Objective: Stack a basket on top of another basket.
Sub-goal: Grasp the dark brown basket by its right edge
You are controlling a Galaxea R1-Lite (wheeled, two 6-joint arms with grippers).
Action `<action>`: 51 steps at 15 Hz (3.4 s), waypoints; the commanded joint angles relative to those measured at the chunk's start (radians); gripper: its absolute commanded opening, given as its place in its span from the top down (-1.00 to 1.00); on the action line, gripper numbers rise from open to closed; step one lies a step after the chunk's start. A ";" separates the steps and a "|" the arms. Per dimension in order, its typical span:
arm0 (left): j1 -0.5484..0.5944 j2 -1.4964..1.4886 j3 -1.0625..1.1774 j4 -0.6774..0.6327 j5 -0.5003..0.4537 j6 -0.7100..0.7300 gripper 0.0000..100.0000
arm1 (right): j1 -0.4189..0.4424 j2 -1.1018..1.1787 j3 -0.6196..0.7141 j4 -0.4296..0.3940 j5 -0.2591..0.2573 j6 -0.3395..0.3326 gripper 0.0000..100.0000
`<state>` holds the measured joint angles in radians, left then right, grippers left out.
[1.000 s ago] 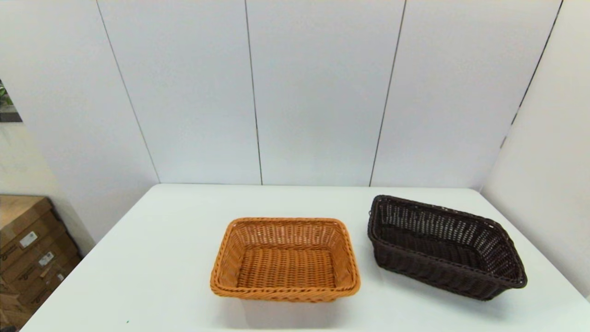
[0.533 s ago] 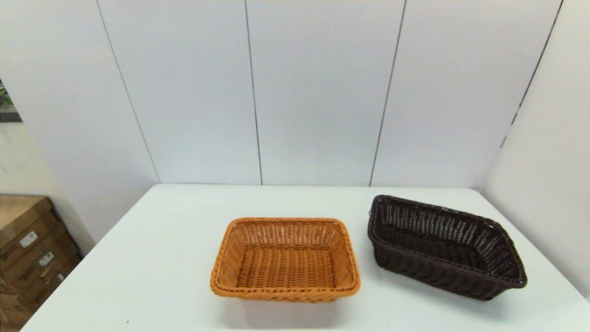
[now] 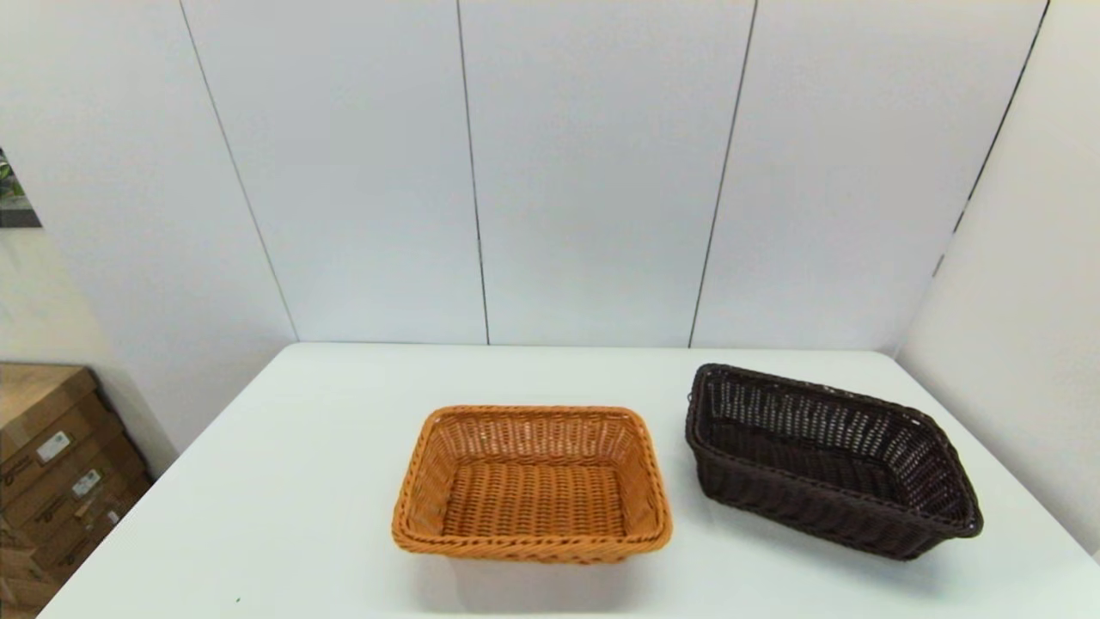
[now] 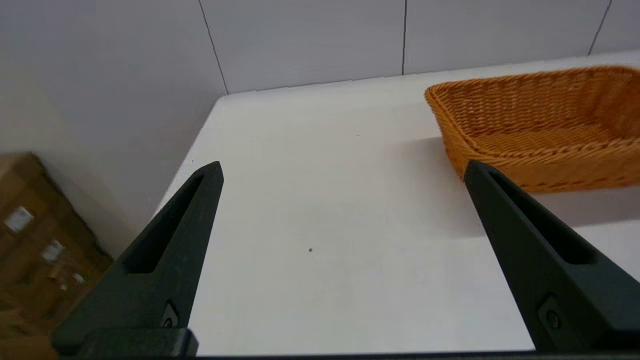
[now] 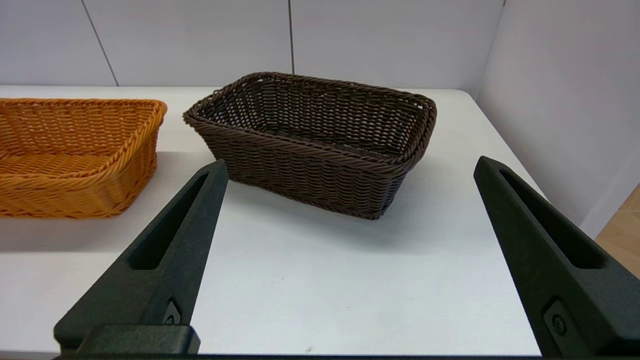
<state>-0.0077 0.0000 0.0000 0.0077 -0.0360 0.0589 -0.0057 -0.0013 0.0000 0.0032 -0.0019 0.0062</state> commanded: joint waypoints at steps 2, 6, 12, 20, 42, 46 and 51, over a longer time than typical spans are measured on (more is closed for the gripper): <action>0.000 -0.002 0.002 -0.002 0.036 -0.042 -1.00 | 0.000 0.001 0.000 0.000 0.000 0.000 -1.00; 0.000 -0.002 0.002 -0.002 0.036 -0.042 -1.00 | 0.000 0.001 0.000 0.000 0.000 0.000 -1.00; 0.000 -0.002 0.002 -0.002 0.036 -0.042 -1.00 | 0.000 0.001 0.000 0.000 0.000 0.000 -1.00; 0.000 -0.002 0.002 -0.002 0.036 -0.042 -1.00 | 0.000 0.001 0.000 0.000 0.000 0.000 -1.00; 0.000 -0.002 0.002 -0.002 0.036 -0.042 -1.00 | 0.000 0.001 0.000 -0.022 0.000 -0.008 -1.00; 0.000 -0.002 0.002 -0.002 0.036 -0.042 -1.00 | 0.000 0.001 -0.035 -0.043 0.008 0.005 -1.00; 0.000 -0.002 0.002 -0.002 0.036 -0.042 -1.00 | 0.000 0.001 -0.121 -0.022 0.010 0.003 -1.00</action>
<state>-0.0077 -0.0009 0.0000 0.0062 0.0000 0.0168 -0.0062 -0.0013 -0.0809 -0.0291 0.0062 0.0096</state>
